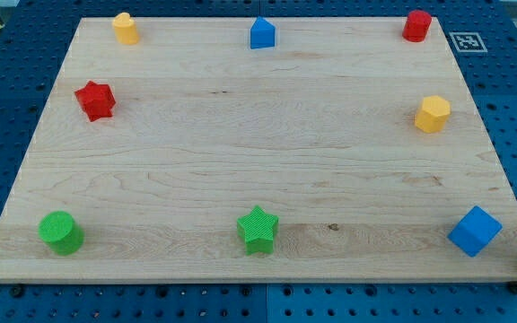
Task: Push the blue cube to the center of the board
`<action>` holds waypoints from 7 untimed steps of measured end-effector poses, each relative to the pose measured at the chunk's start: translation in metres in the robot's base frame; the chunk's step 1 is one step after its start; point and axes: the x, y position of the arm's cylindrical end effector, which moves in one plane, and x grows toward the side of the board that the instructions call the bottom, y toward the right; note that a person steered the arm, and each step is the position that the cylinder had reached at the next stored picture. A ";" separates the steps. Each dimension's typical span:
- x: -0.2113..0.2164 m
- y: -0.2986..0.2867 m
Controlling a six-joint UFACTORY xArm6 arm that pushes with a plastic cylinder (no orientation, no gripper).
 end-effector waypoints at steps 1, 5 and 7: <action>0.000 -0.020; -0.056 -0.085; -0.068 -0.126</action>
